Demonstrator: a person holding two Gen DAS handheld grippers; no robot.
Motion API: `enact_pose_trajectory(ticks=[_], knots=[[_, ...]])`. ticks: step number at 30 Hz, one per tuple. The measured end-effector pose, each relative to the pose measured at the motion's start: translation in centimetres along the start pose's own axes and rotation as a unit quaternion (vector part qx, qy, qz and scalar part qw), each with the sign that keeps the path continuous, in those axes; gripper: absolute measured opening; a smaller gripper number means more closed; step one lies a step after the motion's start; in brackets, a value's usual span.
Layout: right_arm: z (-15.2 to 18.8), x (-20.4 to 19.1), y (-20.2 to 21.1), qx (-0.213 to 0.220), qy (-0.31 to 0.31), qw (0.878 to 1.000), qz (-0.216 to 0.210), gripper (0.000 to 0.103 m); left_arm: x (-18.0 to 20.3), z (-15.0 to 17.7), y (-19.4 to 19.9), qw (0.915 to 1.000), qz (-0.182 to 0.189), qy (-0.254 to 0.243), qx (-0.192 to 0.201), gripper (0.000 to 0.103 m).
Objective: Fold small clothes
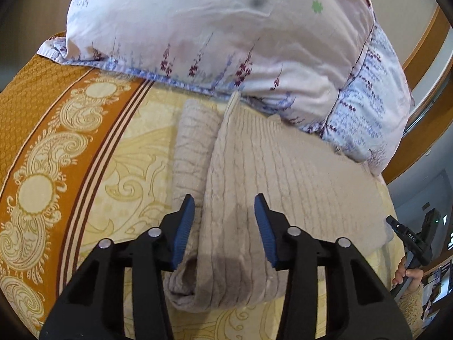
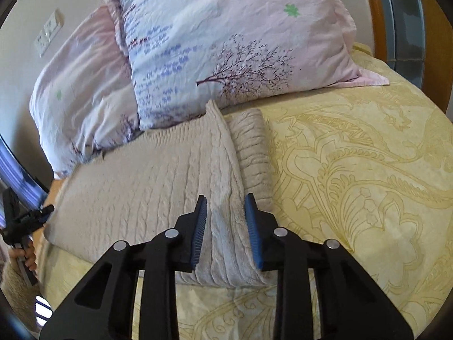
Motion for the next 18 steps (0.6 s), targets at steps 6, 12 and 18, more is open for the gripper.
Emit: enact_pose_trajectory(ticks=[6,12,18], knots=[[0.4,-0.5,0.1,0.007,0.013,1.000,0.008,0.011,-0.3,0.4,-0.2,0.9999,0.002,0.001,-0.011,0.012],[-0.4,-0.5,2.5,0.042,-0.001,0.999,0.006,0.009,-0.5,0.4,0.6,0.9995,0.024,0.008,-0.019,0.007],[0.8,-0.7,3.7,0.039,-0.009,0.999,0.015,0.009,-0.4,0.4,1.9,0.9989,0.040,-0.004,-0.024,0.007]])
Point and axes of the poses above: each gripper's, at about its wrist camera, not at the fingertips, and y roughly against the way its jaws point, x to its right, z to its underside, the point moved 7 cm from there along -y, roughly the way its jaws point, and after that the axes turned 15 degrees about y, right-handed, at the moved point
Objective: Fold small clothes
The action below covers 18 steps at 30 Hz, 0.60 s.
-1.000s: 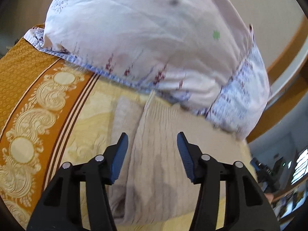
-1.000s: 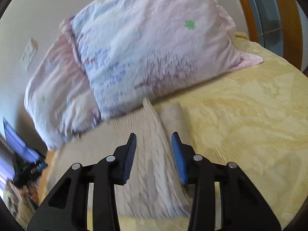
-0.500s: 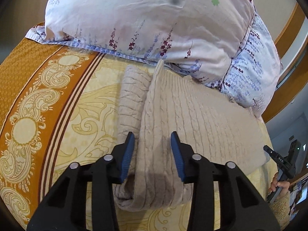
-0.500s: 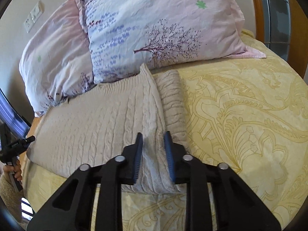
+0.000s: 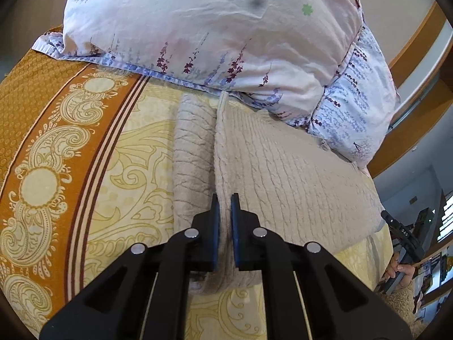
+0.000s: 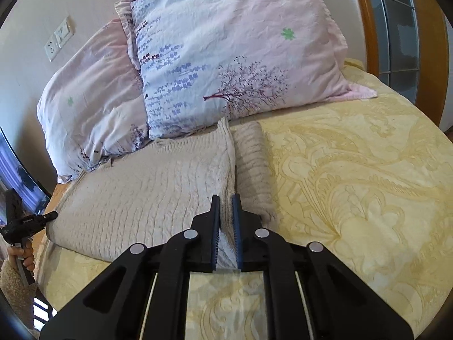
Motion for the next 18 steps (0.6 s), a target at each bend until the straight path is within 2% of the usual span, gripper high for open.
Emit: enact_pose_trajectory(ticks=[7,11,12,13,14,15,16,17,18], knots=[[2.6,0.5,-1.5,-0.049,-0.002,0.998,0.041,0.009,-1.0,0.6,-1.3,0.9996,-0.019,-0.011,-0.019,0.007],[2.6,-0.1,-2.0,-0.064,0.014,0.996,0.059,0.009,-1.0,0.6,-1.4,0.9995,-0.022,-0.017,-0.017,0.010],[2.3,-0.3,-1.8,-0.062,0.017,0.996,0.063,0.010,-0.9,0.6,-1.3,0.9994,-0.023,-0.018,-0.016,0.011],[2.0,-0.4,-1.6,-0.059,0.018,0.996,0.066,0.018,-0.8,0.5,-1.1,0.9995,-0.021,-0.018,-0.013,0.012],[1.7,-0.5,-1.4,-0.053,0.020,0.996,0.066,0.024,-0.7,0.3,-0.9,0.9996,-0.021,-0.017,-0.009,0.017],[0.9,-0.9,-0.8,-0.038,0.023,0.997,0.068,0.036,-0.6,0.2,-0.6,0.9996,-0.022,-0.017,-0.004,0.021],[0.4,-1.3,-0.4,-0.025,0.027,0.997,0.069,0.043,-0.4,-0.1,-0.1,0.9995,-0.025,-0.018,0.010,0.033],[-0.3,-1.8,-0.1,-0.014,0.035,0.997,0.068,0.044,-0.1,-0.4,0.3,0.9992,-0.027,-0.020,0.022,0.042],[-1.1,-2.4,-0.1,-0.007,0.046,0.997,0.063,0.044,0.5,-0.6,0.7,0.9987,-0.025,-0.024,0.037,0.045]])
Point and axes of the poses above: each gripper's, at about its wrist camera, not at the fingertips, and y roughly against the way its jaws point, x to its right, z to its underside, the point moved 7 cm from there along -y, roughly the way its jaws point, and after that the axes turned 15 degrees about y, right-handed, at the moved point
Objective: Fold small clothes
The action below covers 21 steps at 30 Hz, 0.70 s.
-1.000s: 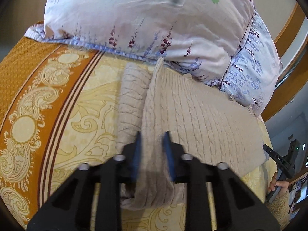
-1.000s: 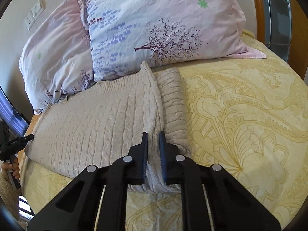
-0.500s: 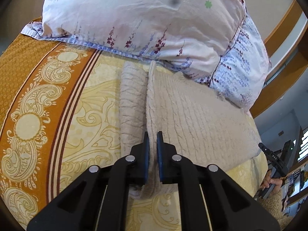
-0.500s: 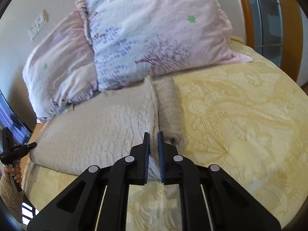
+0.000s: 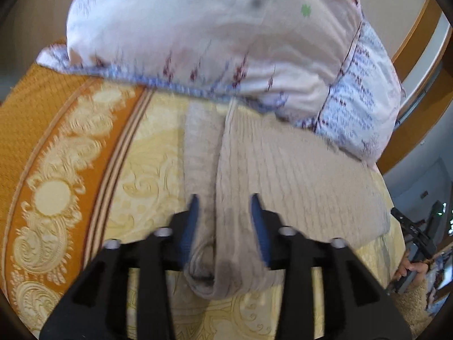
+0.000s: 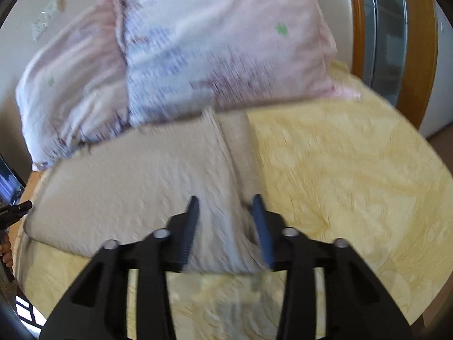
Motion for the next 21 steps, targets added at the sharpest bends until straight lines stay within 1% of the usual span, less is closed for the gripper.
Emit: enact_pose_trajectory(ticks=[2,4,5,7,10,12,14,15,17,21], knots=[[-1.5,-1.9,-0.5,0.005,0.027,0.999,-0.019,0.044,1.3,-0.2,0.3,0.9998,0.008,-0.010,0.012,0.055],[-2.4,-3.6,-1.5,-0.001,0.046,0.998,-0.036,0.044,2.7,-0.2,0.1,0.9995,0.018,-0.020,0.015,0.061],[-2.8,-4.4,-2.2,-0.006,0.053,0.998,-0.044,0.044,3.4,-0.1,-0.1,0.9994,0.022,-0.025,0.013,0.062],[-3.4,-6.1,-3.7,-0.016,0.069,0.996,-0.058,0.044,4.4,0.3,-0.8,0.9990,0.029,-0.032,0.005,0.063],[-3.5,-7.4,-5.3,-0.033,0.079,0.994,-0.064,0.044,5.0,0.6,-2.3,0.9990,0.022,-0.037,-0.008,0.063],[-3.4,-7.4,-6.4,-0.045,0.076,0.994,-0.061,0.044,4.7,0.7,-3.1,0.9993,0.015,-0.032,-0.015,0.063],[-2.4,-6.8,-8.0,-0.073,0.066,0.994,-0.055,0.046,4.1,0.8,-4.1,0.9995,0.004,-0.021,-0.023,0.063],[-2.3,-6.6,-8.2,-0.065,0.059,0.994,-0.062,0.047,3.6,1.0,-4.6,0.9995,-0.002,-0.015,-0.029,0.063],[-2.2,-6.4,-8.1,-0.061,0.055,0.994,-0.065,0.048,3.3,1.1,-4.8,0.9996,0.002,-0.014,-0.024,0.064],[-2.1,-6.6,-8.0,-0.061,0.061,0.995,-0.059,0.049,3.5,1.5,-4.8,0.9995,-0.001,-0.024,-0.020,0.066]])
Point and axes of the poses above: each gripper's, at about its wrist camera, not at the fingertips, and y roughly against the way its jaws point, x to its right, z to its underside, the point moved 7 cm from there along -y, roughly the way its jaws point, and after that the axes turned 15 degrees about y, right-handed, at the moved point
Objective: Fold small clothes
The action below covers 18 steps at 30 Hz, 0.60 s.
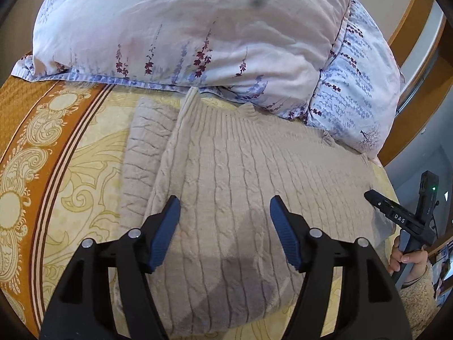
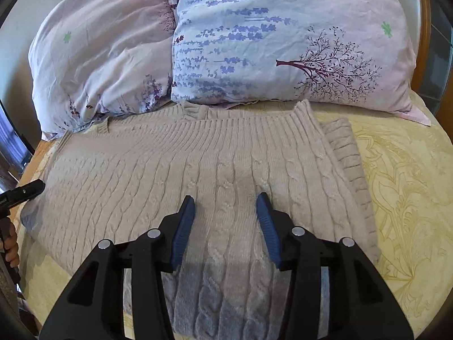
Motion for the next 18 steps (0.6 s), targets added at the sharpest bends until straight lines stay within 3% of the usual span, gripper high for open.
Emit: enact_pose_trajectory(ticks=[11,14,18], knots=[[1.9,0.8,1.1,-0.001,-0.023,1.000,-0.013,0.057,-0.9,0.1,1.6,0.9994,0.018,0.030,-0.005,0.066],[2.3,1.1,1.5,-0.009,-0.036,0.999,-0.016,0.059,-1.8,-1.1,2.7,0.9955,0.047,0.083,0.003,0.068],[2.5,0.6,1.7,-0.009,-0.037,0.999,-0.020,0.069,-4.1,-3.1,3.0,0.9887,0.042,0.143,0.013,0.070]])
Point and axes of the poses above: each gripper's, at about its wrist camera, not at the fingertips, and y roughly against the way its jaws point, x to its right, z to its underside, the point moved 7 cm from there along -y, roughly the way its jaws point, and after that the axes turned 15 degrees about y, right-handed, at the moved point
